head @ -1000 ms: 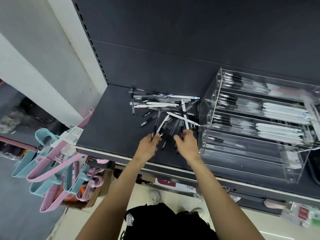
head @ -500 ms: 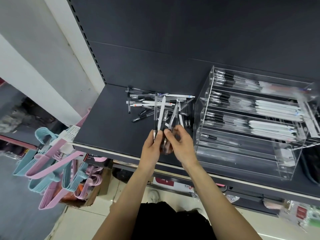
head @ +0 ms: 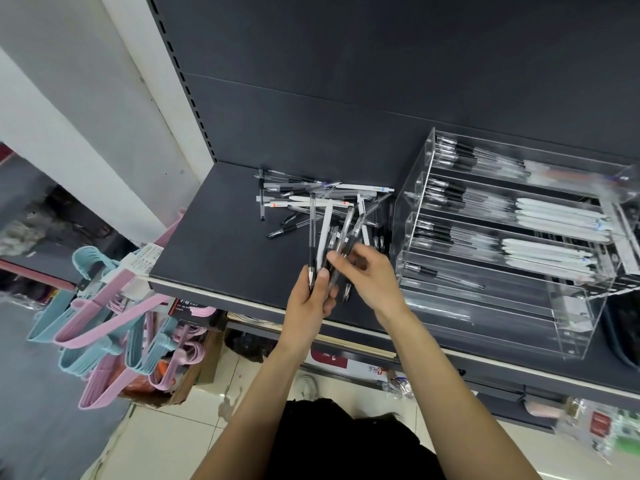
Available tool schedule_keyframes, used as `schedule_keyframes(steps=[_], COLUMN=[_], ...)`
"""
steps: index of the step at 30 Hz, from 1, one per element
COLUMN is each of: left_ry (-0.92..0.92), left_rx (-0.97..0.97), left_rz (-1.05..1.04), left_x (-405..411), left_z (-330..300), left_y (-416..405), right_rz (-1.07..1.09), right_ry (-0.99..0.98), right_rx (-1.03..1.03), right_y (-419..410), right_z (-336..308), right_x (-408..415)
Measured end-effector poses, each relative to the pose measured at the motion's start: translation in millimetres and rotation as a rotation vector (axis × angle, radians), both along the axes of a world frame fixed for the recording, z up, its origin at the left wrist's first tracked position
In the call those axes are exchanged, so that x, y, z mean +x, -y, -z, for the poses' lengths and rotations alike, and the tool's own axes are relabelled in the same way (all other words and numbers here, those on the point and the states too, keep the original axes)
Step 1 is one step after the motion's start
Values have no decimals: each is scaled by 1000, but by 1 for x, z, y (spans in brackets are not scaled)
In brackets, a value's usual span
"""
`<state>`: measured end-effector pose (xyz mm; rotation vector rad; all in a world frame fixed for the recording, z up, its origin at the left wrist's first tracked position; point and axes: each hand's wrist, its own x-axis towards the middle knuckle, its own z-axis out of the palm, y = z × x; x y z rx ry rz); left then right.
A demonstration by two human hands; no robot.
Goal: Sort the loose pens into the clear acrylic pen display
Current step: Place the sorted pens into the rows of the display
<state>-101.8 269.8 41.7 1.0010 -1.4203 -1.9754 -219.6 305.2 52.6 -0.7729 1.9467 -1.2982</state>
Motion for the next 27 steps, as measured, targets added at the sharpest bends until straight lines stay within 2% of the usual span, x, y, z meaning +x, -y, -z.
schedule_keyframes(steps=[2,5,8,14,17,22,27], left_ry=[-3,1,27,0,-18,42,-2], left_rx=[0,-5,-21,28,15,-37,45], left_rz=[0,11,30,8,27,42,-187], left_x=[3,9,13,15,19,27,22], left_z=[1,2,2,-4,-6,1,0], left_y=[-1,-1,0,5,12,19,18], right_rz=[5,38,-26,-110,-42,235,279], right_ry=[113,158,218,198,161,160,67], right_rx=[-2,-26,-16,50,-45,-250,-243], right_y=[3,12,21,35,39,39,18], right_z=[-10,-23,-32,-39,-48,-58,-57], right_x=[-5,-16,-24,-20,-24,-34,-25])
